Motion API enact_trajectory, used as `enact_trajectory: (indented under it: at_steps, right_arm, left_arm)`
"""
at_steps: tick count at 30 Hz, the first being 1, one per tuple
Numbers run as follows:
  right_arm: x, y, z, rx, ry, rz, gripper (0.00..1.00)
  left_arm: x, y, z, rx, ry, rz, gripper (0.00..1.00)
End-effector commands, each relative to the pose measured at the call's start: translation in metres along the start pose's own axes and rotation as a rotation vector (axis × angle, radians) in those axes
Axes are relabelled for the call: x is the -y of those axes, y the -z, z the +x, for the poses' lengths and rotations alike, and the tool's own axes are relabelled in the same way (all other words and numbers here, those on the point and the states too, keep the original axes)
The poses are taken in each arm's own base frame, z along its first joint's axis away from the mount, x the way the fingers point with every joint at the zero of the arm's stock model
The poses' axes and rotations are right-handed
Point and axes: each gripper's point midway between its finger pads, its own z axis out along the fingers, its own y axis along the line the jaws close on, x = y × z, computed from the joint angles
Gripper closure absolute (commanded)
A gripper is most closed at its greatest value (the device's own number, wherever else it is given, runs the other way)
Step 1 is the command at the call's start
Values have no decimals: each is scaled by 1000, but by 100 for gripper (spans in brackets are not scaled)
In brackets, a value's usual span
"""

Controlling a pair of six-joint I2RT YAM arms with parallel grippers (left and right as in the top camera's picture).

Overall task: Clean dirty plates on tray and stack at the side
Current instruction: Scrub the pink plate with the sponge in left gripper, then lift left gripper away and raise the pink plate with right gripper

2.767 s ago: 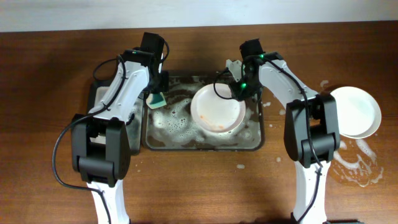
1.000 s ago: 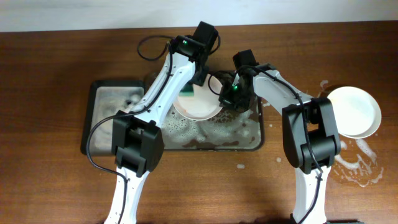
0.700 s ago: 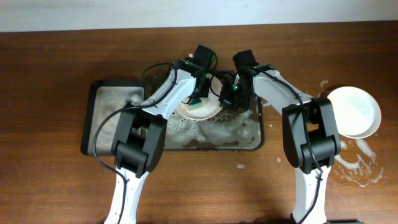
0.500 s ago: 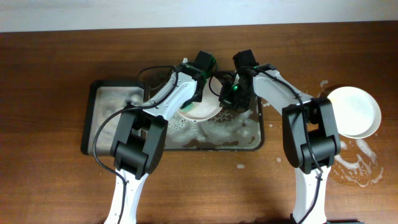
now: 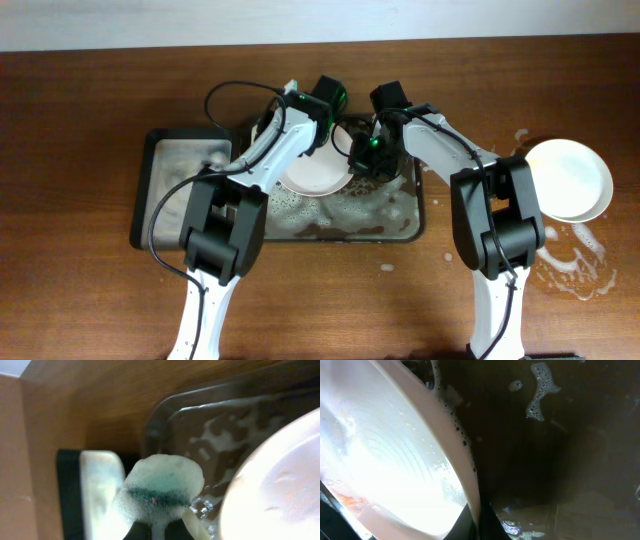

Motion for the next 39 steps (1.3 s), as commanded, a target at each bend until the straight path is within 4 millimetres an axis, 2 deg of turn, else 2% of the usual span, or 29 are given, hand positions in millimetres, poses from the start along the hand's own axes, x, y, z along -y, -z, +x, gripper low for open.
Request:
enact_trajectory:
  at_steps: [1, 3, 4, 5, 7, 9, 11, 15, 17, 19, 22, 25, 30, 35, 37, 39]
  right_arm:
    - [49, -34, 17, -64, -42, 153, 96]
    - [50, -34, 17, -64, -39, 153, 96]
    - [49, -34, 17, -64, -39, 153, 96]
    - [49, -34, 17, -64, -39, 153, 96]
    - [49, -34, 17, -64, -35, 153, 96]
    - [49, -34, 16, -61, -34, 151, 96]
    - [49, -34, 16, -62, -30, 151, 96]
    - [49, -34, 16, -61, -30, 150, 96]
    - [49, -34, 16, -62, -28, 151, 96]
    - [49, -34, 16, -62, -26, 151, 96]
    - [49, -34, 16, -62, -26, 150, 96]
    - [49, -34, 16, -62, -26, 151, 96]
    - [49, -34, 16, -62, -26, 150, 96]
    - [49, -34, 16, -62, -26, 150, 96]
    - [49, -34, 16, -62, -26, 151, 96]
    - [49, -34, 16, -62, -25, 151, 96]
  left_arm:
    - [-7, 26, -23, 26, 33, 91, 100]
    - [45, 58, -34, 61, -130, 485, 99]
    - [58, 65, -37, 83, -159, 583, 100]
    - [60, 64, -39, 87, -153, 597, 100]
    - [70, 52, -36, 69, -180, 635, 100]
    - [99, 25, -28, 26, -202, 651, 99]
    - [125, 12, -22, 4, -209, 713, 100]
    - [140, 7, -26, 26, -208, 731, 100]
    - [144, -5, -17, -5, -220, 709, 100]
    - [123, -25, -13, -29, -236, 547, 100]
    - [91, -41, -17, -21, -244, 340, 100]
    - [68, -47, -22, -11, -245, 199, 100]
    - [42, -49, -21, -22, -265, 52, 99]
    - [16, -36, -12, -61, -236, -14, 99]
    - [3, -17, -19, -36, -169, 17, 100]
    - [-17, 15, -29, 4, -60, 130, 100]
